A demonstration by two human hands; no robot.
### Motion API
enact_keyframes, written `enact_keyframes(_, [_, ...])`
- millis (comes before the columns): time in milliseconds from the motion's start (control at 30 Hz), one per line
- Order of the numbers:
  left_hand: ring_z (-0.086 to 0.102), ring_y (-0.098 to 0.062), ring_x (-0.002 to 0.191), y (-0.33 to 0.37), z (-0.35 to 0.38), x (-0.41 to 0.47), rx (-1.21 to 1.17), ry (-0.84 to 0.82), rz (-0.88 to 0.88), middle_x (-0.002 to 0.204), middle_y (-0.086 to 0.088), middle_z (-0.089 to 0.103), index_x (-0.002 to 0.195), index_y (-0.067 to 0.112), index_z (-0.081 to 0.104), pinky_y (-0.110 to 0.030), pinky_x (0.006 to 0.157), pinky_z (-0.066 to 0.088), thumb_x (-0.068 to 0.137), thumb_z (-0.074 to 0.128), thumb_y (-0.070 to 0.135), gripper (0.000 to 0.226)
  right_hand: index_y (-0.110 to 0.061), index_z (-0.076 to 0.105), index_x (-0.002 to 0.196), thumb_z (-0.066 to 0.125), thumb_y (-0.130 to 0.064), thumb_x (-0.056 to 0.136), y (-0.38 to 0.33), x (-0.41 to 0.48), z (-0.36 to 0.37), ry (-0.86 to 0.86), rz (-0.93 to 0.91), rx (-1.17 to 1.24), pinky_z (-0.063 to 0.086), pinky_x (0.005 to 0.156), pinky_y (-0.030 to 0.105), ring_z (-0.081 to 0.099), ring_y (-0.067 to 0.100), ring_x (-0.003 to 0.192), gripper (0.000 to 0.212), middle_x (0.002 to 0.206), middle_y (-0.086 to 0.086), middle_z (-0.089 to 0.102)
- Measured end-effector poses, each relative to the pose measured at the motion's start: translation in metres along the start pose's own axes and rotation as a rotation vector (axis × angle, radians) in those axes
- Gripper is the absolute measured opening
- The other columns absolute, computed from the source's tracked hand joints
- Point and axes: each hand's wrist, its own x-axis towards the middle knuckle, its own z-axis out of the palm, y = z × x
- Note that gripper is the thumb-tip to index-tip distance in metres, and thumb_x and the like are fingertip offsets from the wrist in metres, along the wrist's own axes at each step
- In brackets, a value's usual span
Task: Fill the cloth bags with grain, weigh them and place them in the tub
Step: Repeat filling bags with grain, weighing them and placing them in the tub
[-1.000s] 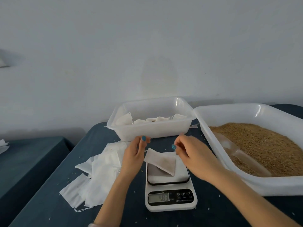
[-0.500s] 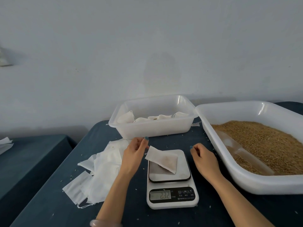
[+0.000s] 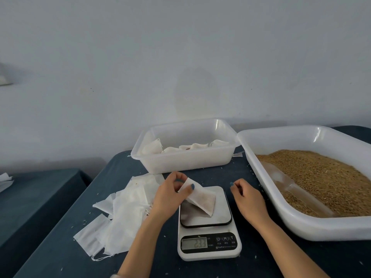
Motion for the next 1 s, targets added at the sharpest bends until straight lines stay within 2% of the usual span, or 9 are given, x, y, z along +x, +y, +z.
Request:
enact_keyframes(100, [0.062, -0.013, 0.066, 0.009, -0.004, 0.008, -0.137, 0.015, 0.077, 0.081, -0.001, 0.07, 0.101, 0.033, 0.05, -0.023, 0.056, 0.052, 0.094, 0.065, 0.018, 0.023, -0.028, 0.05, 0.08, 0.05, -0.034, 0.1, 0.0, 0.0, 0.0, 0.002, -0.006, 0.01, 0.033, 0.049, 0.021, 0.054, 0.007, 0.056, 0.021, 0.065, -0.005, 0.058])
enact_keyframes(233, [0.06, -0.018, 0.043, 0.027, -0.024, 0.04, 0.012, 0.184, 0.171, 0.086, 0.001, 0.063, 0.09, 0.036, 0.046, -0.022, 0.043, 0.045, 0.098, 0.049, 0.004, 0.034, -0.027, 0.051, 0.079, 0.05, -0.035, 0.1, 0.001, 0.0, 0.0, 0.0, -0.006, 0.026, 0.036, 0.05, 0.023, 0.054, 0.008, 0.056, 0.022, 0.065, -0.004, 0.058])
enact_keyframes(333, [0.067, -0.015, 0.062, 0.044, -0.043, 0.076, -0.035, 0.367, 0.166, 0.091, -0.001, 0.058, 0.082, 0.026, 0.053, -0.016, 0.052, 0.05, 0.093, 0.041, -0.009, 0.039, -0.028, 0.05, 0.077, 0.051, -0.036, 0.099, 0.001, 0.001, 0.001, -0.008, 0.016, 0.03, 0.036, 0.05, 0.023, 0.051, 0.008, 0.054, 0.024, 0.063, -0.003, 0.058])
enact_keyframes(433, [0.067, -0.017, 0.072, 0.054, -0.057, 0.112, -0.116, 0.478, 0.129, 0.084, 0.001, 0.062, 0.081, 0.014, 0.061, -0.034, 0.073, 0.06, 0.091, 0.035, -0.012, 0.039, -0.028, 0.05, 0.076, 0.052, -0.036, 0.098, 0.001, 0.0, 0.001, -0.019, 0.016, 0.015, 0.034, 0.05, 0.022, 0.051, 0.008, 0.053, 0.023, 0.062, -0.003, 0.057])
enact_keyframes(500, [0.066, -0.016, 0.085, 0.056, -0.06, 0.131, -0.083, 0.45, 0.054, 0.1, -0.001, 0.068, 0.098, 0.012, 0.07, -0.034, 0.088, 0.055, 0.095, 0.031, -0.009, 0.044, -0.028, 0.051, 0.077, 0.052, -0.036, 0.098, 0.0, 0.0, 0.001, -0.019, 0.009, -0.015, 0.034, 0.05, 0.021, 0.053, 0.008, 0.054, 0.023, 0.063, -0.004, 0.057])
enact_keyframes(567, [0.06, -0.023, 0.103, 0.049, -0.058, 0.145, 0.077, 0.308, -0.085, 0.121, -0.006, 0.063, 0.124, 0.011, 0.065, -0.029, 0.087, 0.047, 0.098, 0.032, -0.002, 0.044, -0.03, 0.05, 0.077, 0.052, -0.036, 0.098, -0.001, 0.0, 0.0, -0.019, 0.007, -0.029, 0.031, 0.05, 0.018, 0.053, 0.006, 0.054, 0.022, 0.063, -0.006, 0.057])
enact_keyframes(667, [0.053, -0.03, 0.093, 0.033, -0.051, 0.149, 0.324, 0.05, -0.268, 0.103, -0.014, 0.056, 0.107, -0.001, 0.058, -0.034, 0.077, 0.038, 0.101, 0.038, 0.011, 0.024, -0.032, 0.049, 0.076, 0.053, -0.036, 0.098, -0.001, -0.001, -0.001, -0.025, 0.009, -0.038, 0.029, 0.048, 0.014, 0.051, 0.004, 0.052, 0.022, 0.062, -0.007, 0.056])
enact_keyframes(767, [0.054, -0.032, 0.102, 0.027, -0.051, 0.144, 0.557, -0.044, -0.289, 0.109, -0.014, 0.057, 0.115, 0.001, 0.056, -0.034, 0.083, 0.039, 0.106, 0.028, 0.038, 0.046, -0.032, 0.05, 0.075, 0.053, -0.035, 0.098, -0.002, -0.002, 0.0, -0.028, 0.005, -0.054, 0.029, 0.047, 0.014, 0.051, 0.003, 0.05, 0.023, 0.061, -0.007, 0.056])
enact_keyframes(1000, [0.058, -0.031, 0.109, 0.034, -0.073, 0.132, 0.952, 0.033, -0.191, 0.119, -0.01, 0.064, 0.121, 0.016, 0.06, -0.036, 0.084, 0.043, 0.105, 0.021, 0.051, 0.056, -0.031, 0.05, 0.076, 0.053, -0.035, 0.097, -0.001, -0.001, 0.0, -0.039, 0.002, -0.081, 0.029, 0.047, 0.016, 0.05, 0.004, 0.05, 0.022, 0.06, -0.006, 0.056])
